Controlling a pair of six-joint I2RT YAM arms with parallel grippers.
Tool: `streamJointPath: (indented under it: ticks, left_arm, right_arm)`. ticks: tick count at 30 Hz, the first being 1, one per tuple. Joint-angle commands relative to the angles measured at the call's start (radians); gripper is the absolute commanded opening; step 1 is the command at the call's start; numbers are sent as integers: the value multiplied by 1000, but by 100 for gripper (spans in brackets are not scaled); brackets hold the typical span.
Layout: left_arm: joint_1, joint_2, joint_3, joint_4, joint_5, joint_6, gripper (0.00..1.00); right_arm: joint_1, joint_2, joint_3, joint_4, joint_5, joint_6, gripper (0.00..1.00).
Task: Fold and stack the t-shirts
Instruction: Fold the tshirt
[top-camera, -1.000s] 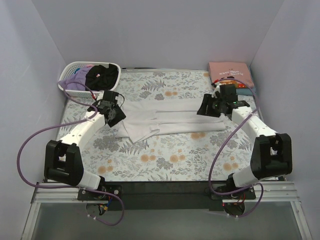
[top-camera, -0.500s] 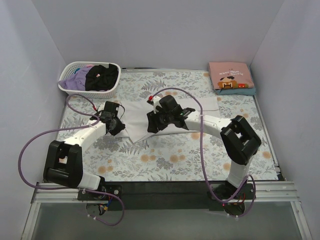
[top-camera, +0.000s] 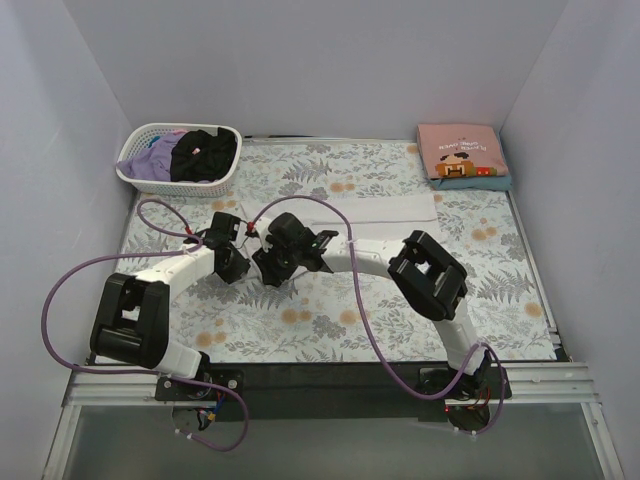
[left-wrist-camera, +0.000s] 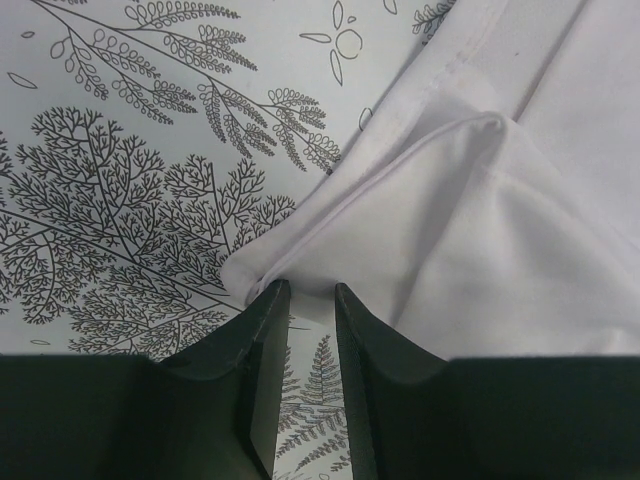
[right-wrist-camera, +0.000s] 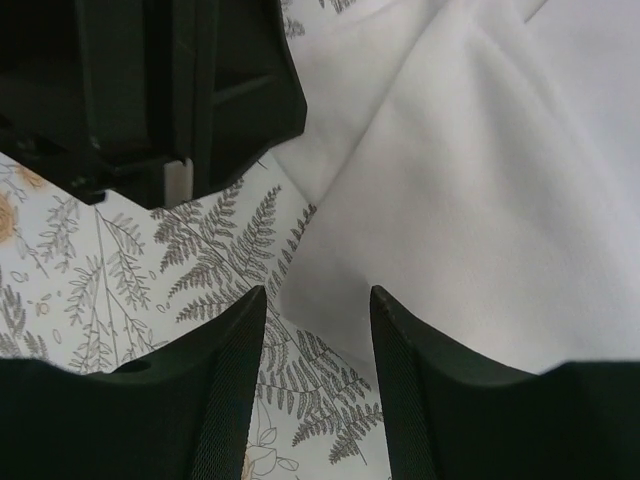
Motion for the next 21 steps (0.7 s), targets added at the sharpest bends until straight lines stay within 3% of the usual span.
streamJointPath:
  ticks: [1, 10, 13, 14, 17, 21]
  left_arm:
    - [3, 2, -13, -46, -27, -12, 24]
    - [4, -5, -16, -56, -40, -12, 25]
    - [4, -9, -16, -59, -43, -10, 25]
    - [4, -12, -18, -60, -44, -7, 25]
    - [4, -12, -19, -62, -50, -9, 25]
    - [4, -9, -18, -65, -55, -7, 25]
  right_arm:
    - [19, 22, 26, -6, 53, -29, 52]
    - [66, 60, -3, -6, 132, -30, 45]
    - [66, 51, -10, -6, 168, -33, 34]
    - [65, 44, -10, -6, 177, -35, 24]
    - [66, 7, -1, -7, 226, -56, 6]
    - [59, -33, 20, -16, 235, -82, 5]
